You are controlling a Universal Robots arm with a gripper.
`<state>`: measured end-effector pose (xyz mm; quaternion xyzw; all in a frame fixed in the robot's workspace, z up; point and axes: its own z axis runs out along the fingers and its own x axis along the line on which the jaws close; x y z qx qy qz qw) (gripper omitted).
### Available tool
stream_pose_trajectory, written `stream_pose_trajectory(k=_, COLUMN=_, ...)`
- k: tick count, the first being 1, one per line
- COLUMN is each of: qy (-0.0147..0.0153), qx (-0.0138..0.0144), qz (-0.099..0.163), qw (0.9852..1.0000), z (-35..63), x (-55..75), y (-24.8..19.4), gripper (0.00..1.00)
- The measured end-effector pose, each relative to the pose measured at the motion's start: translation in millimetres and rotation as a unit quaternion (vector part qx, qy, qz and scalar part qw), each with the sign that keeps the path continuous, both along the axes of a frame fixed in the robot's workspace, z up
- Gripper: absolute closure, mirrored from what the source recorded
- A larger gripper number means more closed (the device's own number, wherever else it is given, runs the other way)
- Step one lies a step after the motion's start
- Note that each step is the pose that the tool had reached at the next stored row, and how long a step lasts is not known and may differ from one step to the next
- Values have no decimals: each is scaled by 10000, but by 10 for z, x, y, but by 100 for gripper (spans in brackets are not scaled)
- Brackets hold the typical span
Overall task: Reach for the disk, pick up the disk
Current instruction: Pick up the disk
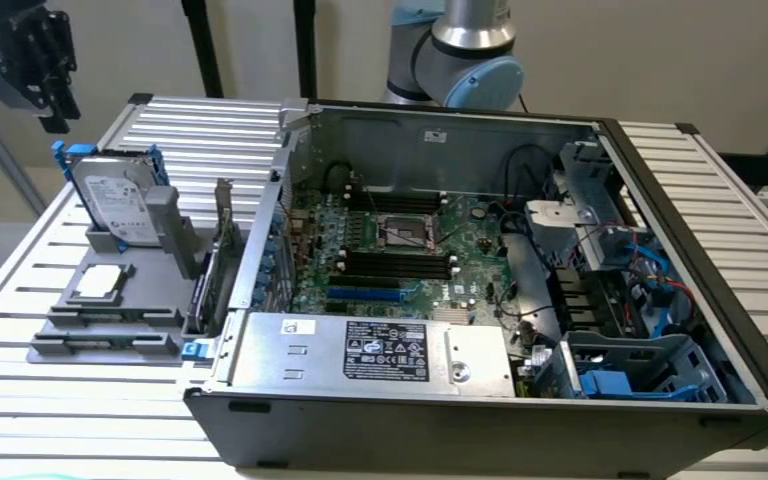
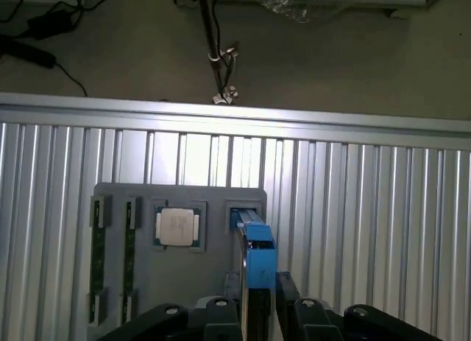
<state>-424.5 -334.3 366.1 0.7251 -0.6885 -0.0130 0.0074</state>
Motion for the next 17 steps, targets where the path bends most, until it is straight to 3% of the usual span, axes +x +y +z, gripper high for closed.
stream_pose_trajectory(k=2, qy=-1, qx=0, qz=46, qw=10000, z=-7, x=1, y=1, gripper=53)
stream_pose_trajectory(k=4, qy=0, qx=-1, qz=102, qw=9999, z=-30, x=0, y=3, gripper=53)
stream_pose_trajectory(k=5, qy=-1, qx=0, qz=135, qw=9999, z=-49, x=0, y=4, gripper=46)
stream_pose_trajectory(k=12, qy=-7, qx=3, qz=308, qw=9995, z=-176, x=0, y=10, gripper=46)
stream_pose_trajectory(k=17, qy=-8, qx=37, qz=238, qw=9997, z=-258, x=0, y=11, gripper=46)
